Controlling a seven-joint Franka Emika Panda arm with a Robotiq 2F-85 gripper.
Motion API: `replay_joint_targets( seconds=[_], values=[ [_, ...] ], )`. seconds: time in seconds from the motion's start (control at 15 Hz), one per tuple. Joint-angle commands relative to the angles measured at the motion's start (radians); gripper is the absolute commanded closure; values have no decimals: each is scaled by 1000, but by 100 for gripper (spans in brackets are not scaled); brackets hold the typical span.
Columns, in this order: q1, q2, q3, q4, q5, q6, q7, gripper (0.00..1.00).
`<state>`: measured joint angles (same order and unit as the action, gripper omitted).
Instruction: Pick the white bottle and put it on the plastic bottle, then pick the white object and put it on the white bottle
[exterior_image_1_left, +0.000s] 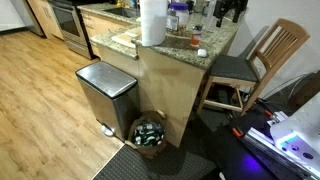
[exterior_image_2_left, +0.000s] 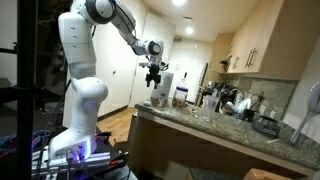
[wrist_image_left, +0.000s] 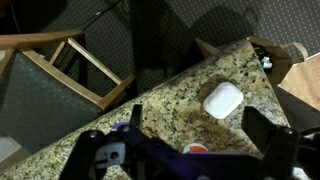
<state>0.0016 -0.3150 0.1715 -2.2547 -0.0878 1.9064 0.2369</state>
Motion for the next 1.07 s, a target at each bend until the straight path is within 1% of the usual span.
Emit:
replay_joint_targets(
  seconds=[0.0, 0.27, 0.33, 0.47, 0.6, 0.8, 0.87, 0.93, 1.0],
  values=[
    [20, 2, -17, 2, -6, -3, 5, 0],
    [18, -1, -16, -1, -6, 9, 19, 0],
    [15, -8, -15, -15, -4, 55, 52, 0],
    [27, -6, -29, -24, 54, 127, 43, 0],
    [27, -8, -28, -37, 61, 214, 52, 0],
    [17, -11, -19, -52, 48, 284, 104, 0],
    [20, -10, -20, -56, 65, 303, 121, 0],
    [18, 1, -18, -26, 41, 253, 101, 0],
    [18, 1, -17, -29, 42, 266, 112, 0]
  ],
)
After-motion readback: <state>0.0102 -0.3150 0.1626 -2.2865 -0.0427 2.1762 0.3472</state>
